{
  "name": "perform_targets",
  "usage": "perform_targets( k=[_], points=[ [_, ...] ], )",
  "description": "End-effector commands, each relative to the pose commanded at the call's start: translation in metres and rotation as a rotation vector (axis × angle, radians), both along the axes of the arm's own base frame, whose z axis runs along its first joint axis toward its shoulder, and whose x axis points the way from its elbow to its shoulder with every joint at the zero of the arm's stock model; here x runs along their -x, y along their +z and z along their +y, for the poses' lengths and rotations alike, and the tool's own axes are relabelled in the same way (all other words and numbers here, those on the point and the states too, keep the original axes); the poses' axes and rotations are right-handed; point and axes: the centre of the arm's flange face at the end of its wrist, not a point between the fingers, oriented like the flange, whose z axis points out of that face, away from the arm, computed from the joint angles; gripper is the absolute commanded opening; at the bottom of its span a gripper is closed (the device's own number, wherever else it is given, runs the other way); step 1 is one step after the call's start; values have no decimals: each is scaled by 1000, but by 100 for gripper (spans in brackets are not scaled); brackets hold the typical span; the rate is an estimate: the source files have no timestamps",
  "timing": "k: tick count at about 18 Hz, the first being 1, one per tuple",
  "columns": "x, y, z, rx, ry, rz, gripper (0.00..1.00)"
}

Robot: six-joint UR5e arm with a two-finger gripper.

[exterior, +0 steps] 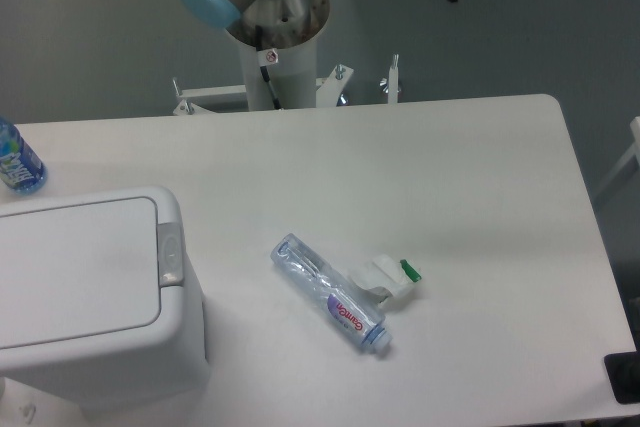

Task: Open the trash can
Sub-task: 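Move the open gripper in over the table toward the trash can, then lower the open gripper onto the hinged edge of the trash can lid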

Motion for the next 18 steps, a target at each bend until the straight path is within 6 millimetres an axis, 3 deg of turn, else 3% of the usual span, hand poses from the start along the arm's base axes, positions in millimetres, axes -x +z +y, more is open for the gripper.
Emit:
perform_targets(
  k=[4,8,10,12,15,18],
  points=[
    [-1,-3,1,9,2,-8,100],
    [-11,-12,25,-12,-29,-55,100],
    [-22,-30,49,-43,-13,-127,100],
    [-34,-46,95,-87,-37,-199,100],
    [-27,-72,138,-131,64,-339,100],
    [-50,-96,188,-132,45,-415,100]
  ],
)
